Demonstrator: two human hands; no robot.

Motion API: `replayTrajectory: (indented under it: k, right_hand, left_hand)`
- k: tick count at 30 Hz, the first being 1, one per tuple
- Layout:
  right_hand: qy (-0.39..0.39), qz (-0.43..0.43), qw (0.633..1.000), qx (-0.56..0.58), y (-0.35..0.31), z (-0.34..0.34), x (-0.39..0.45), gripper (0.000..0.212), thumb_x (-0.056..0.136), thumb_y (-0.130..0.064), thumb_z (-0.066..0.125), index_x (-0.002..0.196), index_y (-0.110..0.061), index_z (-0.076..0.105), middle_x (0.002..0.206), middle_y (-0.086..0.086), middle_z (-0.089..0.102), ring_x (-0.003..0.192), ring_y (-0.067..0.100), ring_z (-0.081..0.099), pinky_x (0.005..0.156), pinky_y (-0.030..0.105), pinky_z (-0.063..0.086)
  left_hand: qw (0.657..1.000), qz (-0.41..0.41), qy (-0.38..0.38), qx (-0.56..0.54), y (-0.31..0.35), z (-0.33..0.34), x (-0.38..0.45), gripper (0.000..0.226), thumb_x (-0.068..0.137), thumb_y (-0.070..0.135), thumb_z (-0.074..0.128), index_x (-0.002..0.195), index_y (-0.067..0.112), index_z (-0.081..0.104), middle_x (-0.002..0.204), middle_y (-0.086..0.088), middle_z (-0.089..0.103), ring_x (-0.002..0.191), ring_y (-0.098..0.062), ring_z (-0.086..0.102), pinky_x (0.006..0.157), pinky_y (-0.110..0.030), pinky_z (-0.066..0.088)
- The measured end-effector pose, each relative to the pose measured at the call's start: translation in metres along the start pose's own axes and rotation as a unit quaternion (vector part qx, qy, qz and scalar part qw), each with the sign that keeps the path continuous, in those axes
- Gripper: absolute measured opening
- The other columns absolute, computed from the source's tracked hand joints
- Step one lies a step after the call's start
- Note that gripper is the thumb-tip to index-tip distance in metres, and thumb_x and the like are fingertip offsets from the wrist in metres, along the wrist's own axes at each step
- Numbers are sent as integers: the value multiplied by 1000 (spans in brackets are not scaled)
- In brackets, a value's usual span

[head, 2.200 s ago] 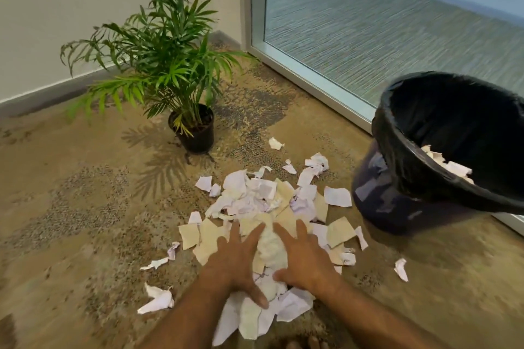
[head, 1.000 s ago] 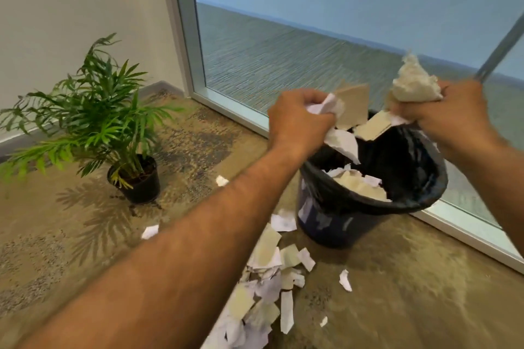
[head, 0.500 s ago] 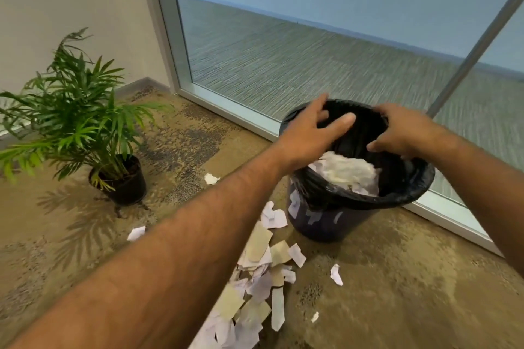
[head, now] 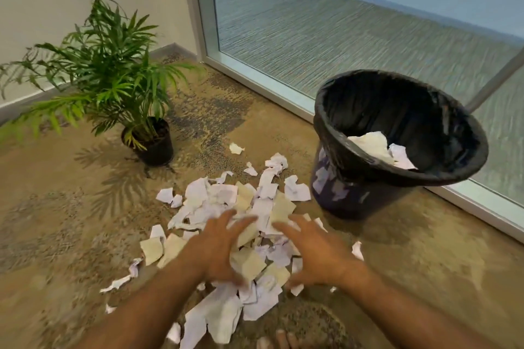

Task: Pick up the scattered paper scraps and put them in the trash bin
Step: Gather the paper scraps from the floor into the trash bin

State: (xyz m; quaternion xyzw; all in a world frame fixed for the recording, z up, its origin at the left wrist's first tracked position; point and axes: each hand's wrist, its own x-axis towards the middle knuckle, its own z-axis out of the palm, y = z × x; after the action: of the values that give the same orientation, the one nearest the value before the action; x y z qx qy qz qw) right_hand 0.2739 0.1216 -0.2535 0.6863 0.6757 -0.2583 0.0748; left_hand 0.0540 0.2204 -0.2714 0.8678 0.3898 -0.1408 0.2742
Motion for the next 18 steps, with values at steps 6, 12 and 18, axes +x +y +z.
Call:
replayTrajectory:
  k: [6,12,18]
  right_hand:
    - [-75,52,996,-7,-7,88,17,145,41,-83,74,142,-51,-24,162,12,-14,144,48,5,109,60,30]
    - [-11,40,998,41,-32,97,34,131,55,-70,79,145,-53,-16,160,9,-1,141,38,16,105,52,37]
    - [60,-15,987,151,-46,118,46,67,79,-34,76,139,-38,46,145,3,29,131,28,36,108,32,38]
  left_hand:
    - [991,-83,-64,81,-8,85,-22,154,49,59,90,135,57,-38,155,-7,-41,148,-47,-1,101,-57,47]
    - [992,-122,3,11,-10,96,-15,116,72,30,86,151,49,4,164,-4,-2,142,-34,32,103,-44,48]
    - [984,-126,96,-86,-21,109,-15,68,82,22,75,141,37,47,153,5,31,127,-20,52,96,-29,46]
